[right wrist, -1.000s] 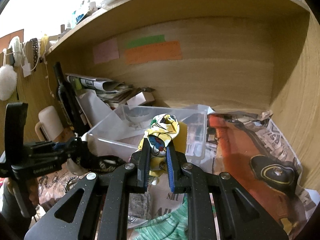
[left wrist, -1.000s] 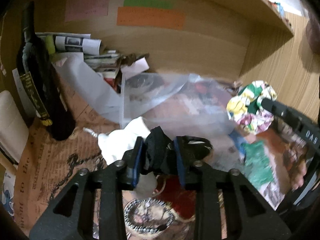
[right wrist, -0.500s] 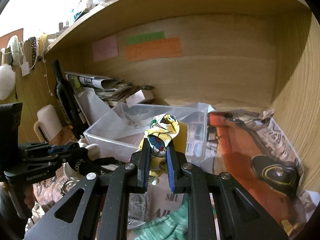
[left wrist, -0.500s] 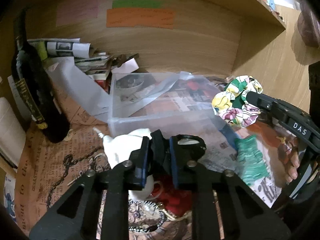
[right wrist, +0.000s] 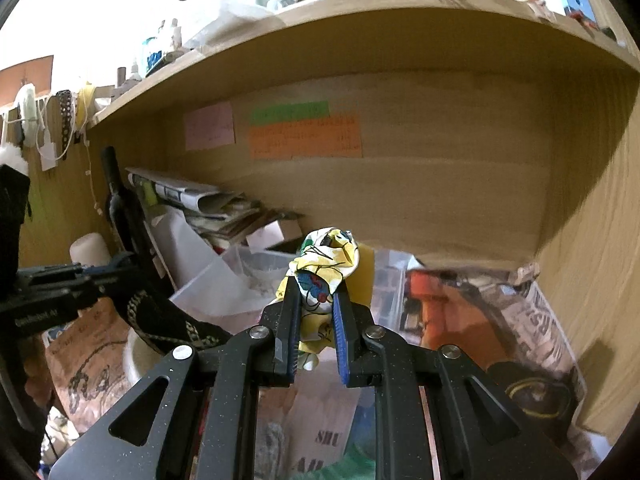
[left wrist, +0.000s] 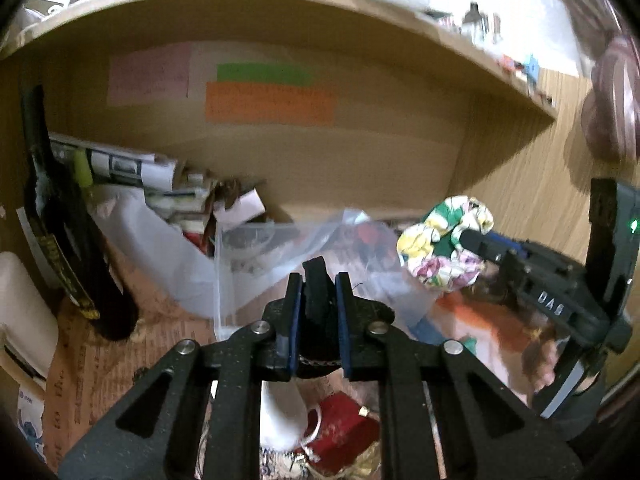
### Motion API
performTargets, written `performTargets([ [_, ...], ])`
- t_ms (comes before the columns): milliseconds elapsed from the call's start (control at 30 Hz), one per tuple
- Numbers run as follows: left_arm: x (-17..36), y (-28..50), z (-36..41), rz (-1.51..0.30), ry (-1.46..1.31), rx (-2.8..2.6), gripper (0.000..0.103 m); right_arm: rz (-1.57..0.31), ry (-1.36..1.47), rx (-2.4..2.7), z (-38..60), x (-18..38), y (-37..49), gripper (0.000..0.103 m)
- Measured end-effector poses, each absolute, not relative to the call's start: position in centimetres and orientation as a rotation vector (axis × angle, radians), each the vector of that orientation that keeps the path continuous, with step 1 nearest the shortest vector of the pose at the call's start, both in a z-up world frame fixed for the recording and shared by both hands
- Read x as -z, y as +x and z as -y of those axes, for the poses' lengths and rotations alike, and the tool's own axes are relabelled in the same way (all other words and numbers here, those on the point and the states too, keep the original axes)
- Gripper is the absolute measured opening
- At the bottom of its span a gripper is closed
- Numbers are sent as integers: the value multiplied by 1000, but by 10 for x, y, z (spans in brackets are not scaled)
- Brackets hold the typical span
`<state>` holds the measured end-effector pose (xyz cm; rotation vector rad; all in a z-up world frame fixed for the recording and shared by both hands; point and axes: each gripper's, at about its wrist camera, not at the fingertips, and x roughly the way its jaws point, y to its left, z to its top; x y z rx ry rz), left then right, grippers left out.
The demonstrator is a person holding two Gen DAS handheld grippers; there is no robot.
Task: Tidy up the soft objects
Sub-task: 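Lift the black strap with the left tool while the right tool carries the floral cloth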
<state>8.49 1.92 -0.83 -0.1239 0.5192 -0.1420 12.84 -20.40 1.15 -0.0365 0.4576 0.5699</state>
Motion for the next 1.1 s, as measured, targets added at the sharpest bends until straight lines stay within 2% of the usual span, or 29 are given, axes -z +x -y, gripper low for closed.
performTargets([
  [600, -38, 142, -30, -413, -139, 88, 14, -501, -69, -558, 189, -11, 167, 13],
  [1100, 42, 213, -24, -639, -114, 68, 15, -725, -179, -572, 157, 41, 208, 14],
])
